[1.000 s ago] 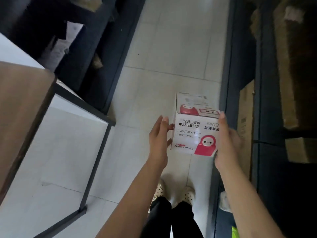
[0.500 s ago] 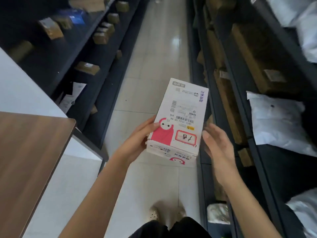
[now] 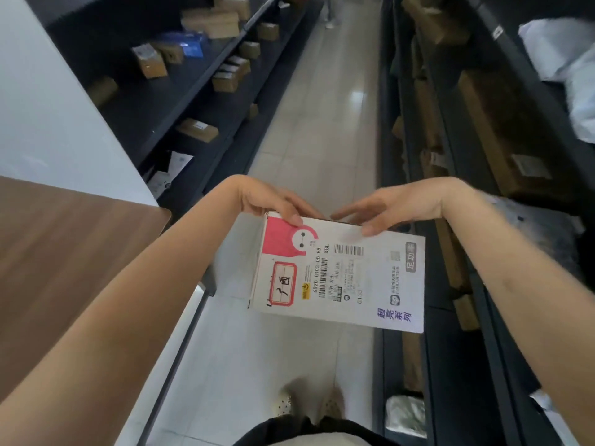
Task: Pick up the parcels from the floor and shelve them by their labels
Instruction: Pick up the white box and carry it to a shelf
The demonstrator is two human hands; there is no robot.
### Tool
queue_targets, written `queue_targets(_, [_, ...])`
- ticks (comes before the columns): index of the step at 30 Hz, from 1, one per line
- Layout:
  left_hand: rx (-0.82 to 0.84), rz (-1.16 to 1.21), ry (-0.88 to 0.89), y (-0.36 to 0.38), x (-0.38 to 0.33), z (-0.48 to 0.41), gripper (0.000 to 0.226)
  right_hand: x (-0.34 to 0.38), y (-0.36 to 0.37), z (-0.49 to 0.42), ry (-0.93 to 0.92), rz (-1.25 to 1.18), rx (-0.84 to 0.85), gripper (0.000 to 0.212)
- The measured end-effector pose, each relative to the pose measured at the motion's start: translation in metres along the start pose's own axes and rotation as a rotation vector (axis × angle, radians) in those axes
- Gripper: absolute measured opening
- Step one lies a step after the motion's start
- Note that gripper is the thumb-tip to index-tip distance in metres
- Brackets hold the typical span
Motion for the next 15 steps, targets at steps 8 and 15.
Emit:
queue_targets(8, [0.002, 0.100, 0.014, 0.000, 0.009, -0.012, 0.085, -0.040, 0.018, -0.027, -0.040, -0.306, 0.307, 0.082])
queue_targets(15, [-0.759, 0.031, 0.108, -0.006, 0.016, 0.025, 0.072, -0.064, 0.023, -0.033, -0.096, -0.522, 0.163, 0.076])
Point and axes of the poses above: each hand's wrist, its own z-axis away from the middle knuckle, its own y-axis out of the palm, x = y × z, the point moved 3 cm from there along -z, towards the middle knuckle, and after that the axes turned 3 degrees about y, right-handed, at the moved point
